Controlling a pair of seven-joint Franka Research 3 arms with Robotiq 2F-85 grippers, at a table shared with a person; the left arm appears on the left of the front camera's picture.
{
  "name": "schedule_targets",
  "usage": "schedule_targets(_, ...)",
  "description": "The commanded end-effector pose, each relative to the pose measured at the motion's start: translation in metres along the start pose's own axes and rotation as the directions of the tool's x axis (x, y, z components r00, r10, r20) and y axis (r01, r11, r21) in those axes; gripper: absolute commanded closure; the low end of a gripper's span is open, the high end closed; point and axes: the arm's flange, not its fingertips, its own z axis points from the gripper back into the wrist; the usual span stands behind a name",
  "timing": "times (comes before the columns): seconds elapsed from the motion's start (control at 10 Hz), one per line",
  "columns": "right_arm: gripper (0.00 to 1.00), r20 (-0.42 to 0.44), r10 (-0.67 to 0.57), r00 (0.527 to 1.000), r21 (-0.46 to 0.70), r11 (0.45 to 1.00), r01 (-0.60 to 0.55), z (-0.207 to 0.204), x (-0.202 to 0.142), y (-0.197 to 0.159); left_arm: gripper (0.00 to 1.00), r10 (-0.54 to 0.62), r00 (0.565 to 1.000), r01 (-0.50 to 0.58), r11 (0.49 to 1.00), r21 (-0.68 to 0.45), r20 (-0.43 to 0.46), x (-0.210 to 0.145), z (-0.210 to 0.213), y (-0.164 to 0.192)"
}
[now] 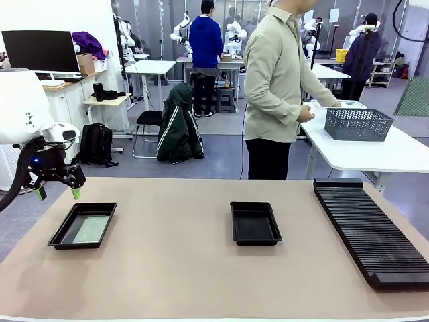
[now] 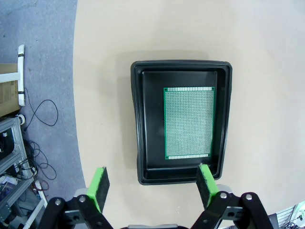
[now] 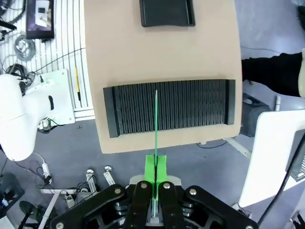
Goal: Inspect and transfer BCBs to ESD trays.
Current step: Pick up the Blank PCB from the PCB Rack and place it in the right ESD tray.
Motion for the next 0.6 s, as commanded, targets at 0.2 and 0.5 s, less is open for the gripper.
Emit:
schedule_targets(0.2,1.00,0.000,0.000,1.000,0.000,1.000,0.000,0.000,0.000,0.000,0.03,-0.001,1.000,0.001,1.000,-0.007,0.009,-0.001,-0.002,0.000)
schedule_targets(0.5,1.00,0.000,0.000,1.000,0.000,1.000,0.000,0.000,0.000,0.000,0.03,-0.001,1.000,0.001,1.000,-0.007,0.009,-0.001,-0.002,0.000)
